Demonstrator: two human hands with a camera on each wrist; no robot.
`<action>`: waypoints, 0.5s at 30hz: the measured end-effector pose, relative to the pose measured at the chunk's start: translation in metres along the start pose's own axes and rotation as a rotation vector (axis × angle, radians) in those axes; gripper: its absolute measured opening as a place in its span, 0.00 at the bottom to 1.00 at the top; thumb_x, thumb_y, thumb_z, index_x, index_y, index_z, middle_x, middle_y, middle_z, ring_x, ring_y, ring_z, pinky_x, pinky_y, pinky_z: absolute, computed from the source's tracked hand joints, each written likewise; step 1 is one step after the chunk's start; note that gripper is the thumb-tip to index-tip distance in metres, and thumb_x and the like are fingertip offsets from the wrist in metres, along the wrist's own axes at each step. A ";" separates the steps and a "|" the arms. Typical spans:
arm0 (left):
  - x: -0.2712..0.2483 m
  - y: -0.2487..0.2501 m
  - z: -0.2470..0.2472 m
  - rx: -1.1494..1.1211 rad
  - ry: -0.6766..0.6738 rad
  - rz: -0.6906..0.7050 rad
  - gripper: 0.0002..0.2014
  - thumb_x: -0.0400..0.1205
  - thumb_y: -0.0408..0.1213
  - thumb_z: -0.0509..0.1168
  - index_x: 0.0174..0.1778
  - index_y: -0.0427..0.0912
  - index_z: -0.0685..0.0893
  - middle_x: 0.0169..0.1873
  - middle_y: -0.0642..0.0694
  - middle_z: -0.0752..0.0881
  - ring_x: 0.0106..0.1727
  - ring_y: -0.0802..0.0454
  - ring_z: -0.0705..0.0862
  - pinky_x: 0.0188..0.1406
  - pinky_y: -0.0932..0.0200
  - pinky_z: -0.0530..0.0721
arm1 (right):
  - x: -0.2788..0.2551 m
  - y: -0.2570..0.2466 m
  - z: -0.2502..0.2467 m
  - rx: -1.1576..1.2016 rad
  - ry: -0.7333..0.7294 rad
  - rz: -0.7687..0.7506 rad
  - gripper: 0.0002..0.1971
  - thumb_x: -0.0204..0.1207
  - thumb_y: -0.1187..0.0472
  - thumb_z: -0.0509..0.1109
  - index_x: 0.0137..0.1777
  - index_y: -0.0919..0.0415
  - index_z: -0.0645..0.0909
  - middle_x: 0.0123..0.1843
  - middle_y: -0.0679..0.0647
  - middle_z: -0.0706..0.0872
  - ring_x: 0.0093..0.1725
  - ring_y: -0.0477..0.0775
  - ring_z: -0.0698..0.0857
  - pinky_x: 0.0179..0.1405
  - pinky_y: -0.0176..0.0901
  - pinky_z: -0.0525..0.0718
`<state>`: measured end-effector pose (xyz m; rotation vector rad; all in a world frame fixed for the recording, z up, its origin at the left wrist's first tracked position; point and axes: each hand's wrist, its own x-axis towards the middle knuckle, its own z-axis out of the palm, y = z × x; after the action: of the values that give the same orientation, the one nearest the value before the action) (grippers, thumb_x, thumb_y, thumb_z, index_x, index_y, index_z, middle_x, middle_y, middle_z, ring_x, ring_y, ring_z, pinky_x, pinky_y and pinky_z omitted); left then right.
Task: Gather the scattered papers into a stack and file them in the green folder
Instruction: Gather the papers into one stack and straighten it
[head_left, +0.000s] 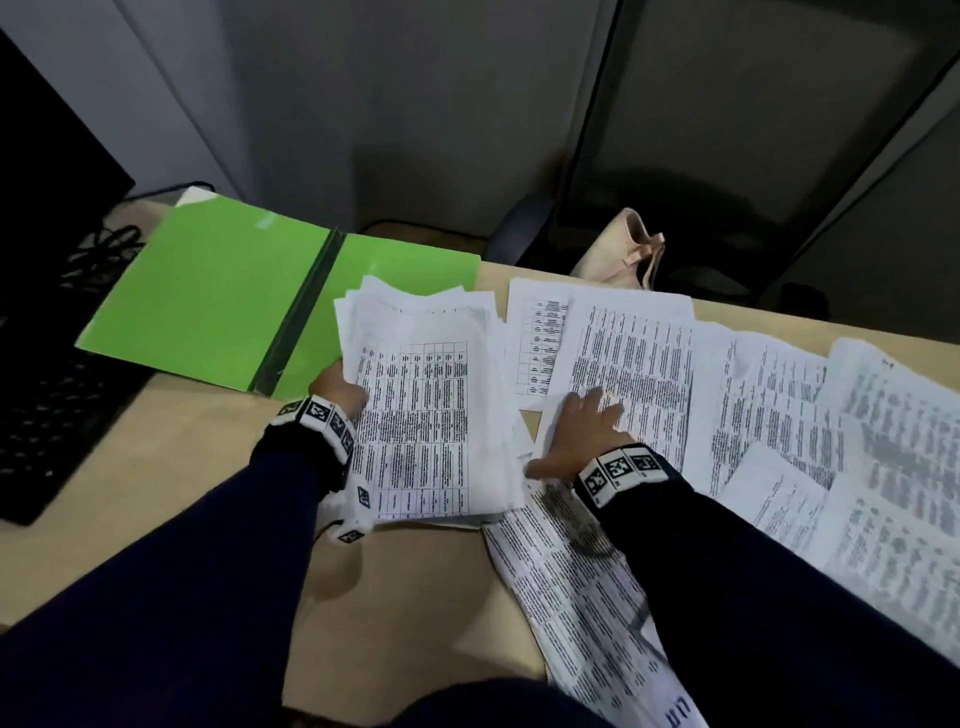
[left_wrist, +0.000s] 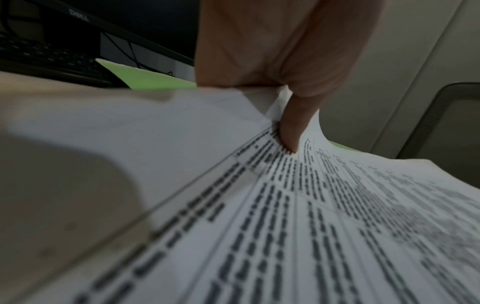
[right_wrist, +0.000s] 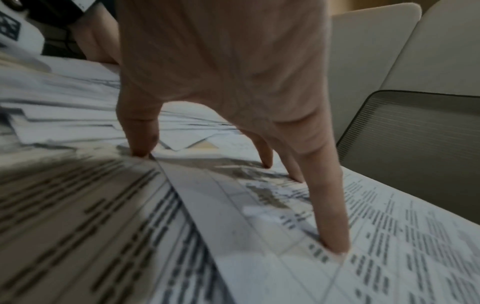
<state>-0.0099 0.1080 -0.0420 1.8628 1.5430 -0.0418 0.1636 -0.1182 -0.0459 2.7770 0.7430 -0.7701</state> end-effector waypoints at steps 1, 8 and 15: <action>0.000 -0.001 0.000 -0.006 -0.003 0.004 0.19 0.78 0.24 0.64 0.66 0.33 0.79 0.61 0.32 0.84 0.60 0.35 0.83 0.51 0.54 0.76 | 0.000 -0.004 0.002 -0.005 0.014 0.021 0.49 0.65 0.46 0.78 0.79 0.59 0.53 0.83 0.60 0.49 0.81 0.73 0.51 0.66 0.73 0.72; -0.003 -0.001 -0.004 -0.005 -0.051 0.029 0.21 0.79 0.26 0.64 0.69 0.34 0.76 0.63 0.32 0.83 0.62 0.35 0.82 0.58 0.51 0.79 | 0.010 0.002 0.012 -0.018 0.107 -0.007 0.26 0.78 0.59 0.62 0.75 0.61 0.63 0.78 0.59 0.60 0.75 0.70 0.63 0.58 0.64 0.81; -0.008 -0.010 -0.005 -0.029 -0.057 0.037 0.22 0.79 0.26 0.64 0.71 0.34 0.75 0.64 0.32 0.82 0.63 0.35 0.82 0.61 0.49 0.80 | 0.001 0.039 -0.019 0.230 0.174 -0.152 0.16 0.83 0.60 0.57 0.68 0.63 0.67 0.45 0.56 0.82 0.45 0.59 0.82 0.40 0.45 0.79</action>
<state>-0.0227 0.1045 -0.0400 1.8509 1.4630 -0.0551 0.1922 -0.1466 -0.0294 3.0528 0.9627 -0.6842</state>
